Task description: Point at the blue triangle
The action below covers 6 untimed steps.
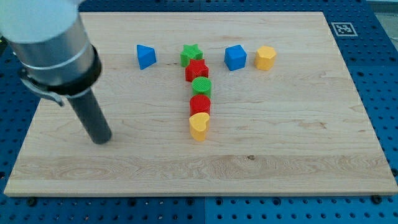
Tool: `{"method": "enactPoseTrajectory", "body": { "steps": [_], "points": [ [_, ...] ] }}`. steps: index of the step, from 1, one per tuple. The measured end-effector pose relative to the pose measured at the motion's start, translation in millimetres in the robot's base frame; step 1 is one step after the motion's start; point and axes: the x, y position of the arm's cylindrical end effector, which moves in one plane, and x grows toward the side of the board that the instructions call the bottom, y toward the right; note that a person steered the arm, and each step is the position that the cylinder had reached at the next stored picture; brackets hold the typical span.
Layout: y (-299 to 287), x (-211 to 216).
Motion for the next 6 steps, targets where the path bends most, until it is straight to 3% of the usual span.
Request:
{"method": "enactPoseTrajectory", "body": {
  "steps": [3,5,6],
  "points": [
    [-55,-119],
    [-53,-139],
    [-28,-181]
  ]
}}
